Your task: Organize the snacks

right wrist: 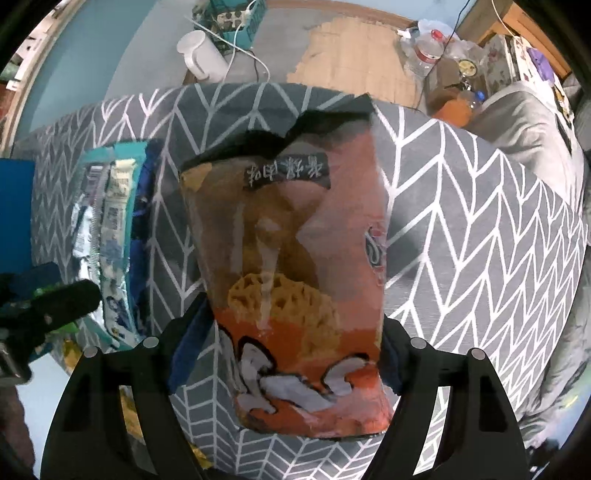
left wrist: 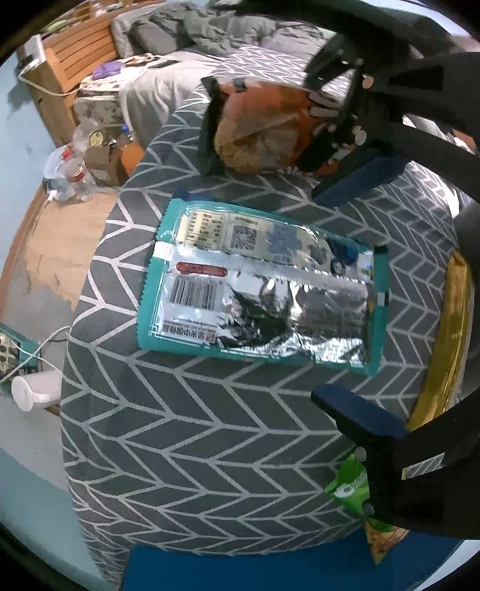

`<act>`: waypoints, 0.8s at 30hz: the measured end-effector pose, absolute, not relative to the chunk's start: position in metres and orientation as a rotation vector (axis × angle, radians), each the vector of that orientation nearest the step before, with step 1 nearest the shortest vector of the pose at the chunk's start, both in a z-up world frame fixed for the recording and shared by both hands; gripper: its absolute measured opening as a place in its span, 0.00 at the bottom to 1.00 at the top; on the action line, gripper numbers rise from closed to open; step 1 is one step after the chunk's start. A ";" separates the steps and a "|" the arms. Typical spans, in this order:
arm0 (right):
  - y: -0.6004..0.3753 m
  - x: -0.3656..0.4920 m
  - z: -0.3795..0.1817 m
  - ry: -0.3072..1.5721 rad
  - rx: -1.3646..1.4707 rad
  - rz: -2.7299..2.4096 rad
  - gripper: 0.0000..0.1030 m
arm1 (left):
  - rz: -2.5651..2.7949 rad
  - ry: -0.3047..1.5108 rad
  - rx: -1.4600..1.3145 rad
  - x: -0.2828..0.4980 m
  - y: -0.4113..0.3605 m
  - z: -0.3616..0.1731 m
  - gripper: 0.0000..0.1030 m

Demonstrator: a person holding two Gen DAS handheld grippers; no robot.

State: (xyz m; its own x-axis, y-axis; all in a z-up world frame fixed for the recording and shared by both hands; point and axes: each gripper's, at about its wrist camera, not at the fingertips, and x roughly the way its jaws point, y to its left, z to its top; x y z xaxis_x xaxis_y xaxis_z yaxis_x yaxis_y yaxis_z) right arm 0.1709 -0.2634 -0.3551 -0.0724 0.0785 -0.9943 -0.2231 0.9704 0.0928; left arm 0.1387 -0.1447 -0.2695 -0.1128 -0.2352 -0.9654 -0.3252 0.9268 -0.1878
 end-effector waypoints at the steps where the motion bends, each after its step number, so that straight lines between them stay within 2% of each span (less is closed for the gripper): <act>1: -0.265 0.169 -0.354 1.622 -0.106 0.252 0.71 | 0.085 1.704 -0.444 0.141 -0.147 -0.271 0.96; 8: -0.285 0.152 -0.342 1.592 0.015 0.282 0.56 | 0.155 1.725 -0.385 0.149 -0.170 -0.285 0.99; 15: -0.306 0.139 -0.337 1.569 0.065 0.290 0.52 | 0.185 1.736 -0.279 0.152 -0.189 -0.301 0.99; 21: -0.308 0.128 -0.333 1.559 0.045 0.304 0.50 | 0.210 1.721 -0.236 0.153 -0.195 -0.311 0.82; 23: -0.305 0.122 -0.330 1.555 0.046 0.306 0.50 | 0.209 1.716 -0.231 0.149 -0.188 -0.305 0.72; 24: -0.306 0.122 -0.329 1.554 0.046 0.308 0.50 | 0.208 1.713 -0.228 0.148 -0.185 -0.303 0.63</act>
State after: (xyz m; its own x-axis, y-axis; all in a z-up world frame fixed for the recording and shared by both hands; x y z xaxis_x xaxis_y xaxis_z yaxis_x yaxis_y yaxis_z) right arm 0.1218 -0.3060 -0.3292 -0.0128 0.2233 -0.9747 -0.1650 0.9609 0.2223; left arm 0.1484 -0.1855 -0.3032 -0.1489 -0.0327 -0.9883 -0.2687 0.9632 0.0086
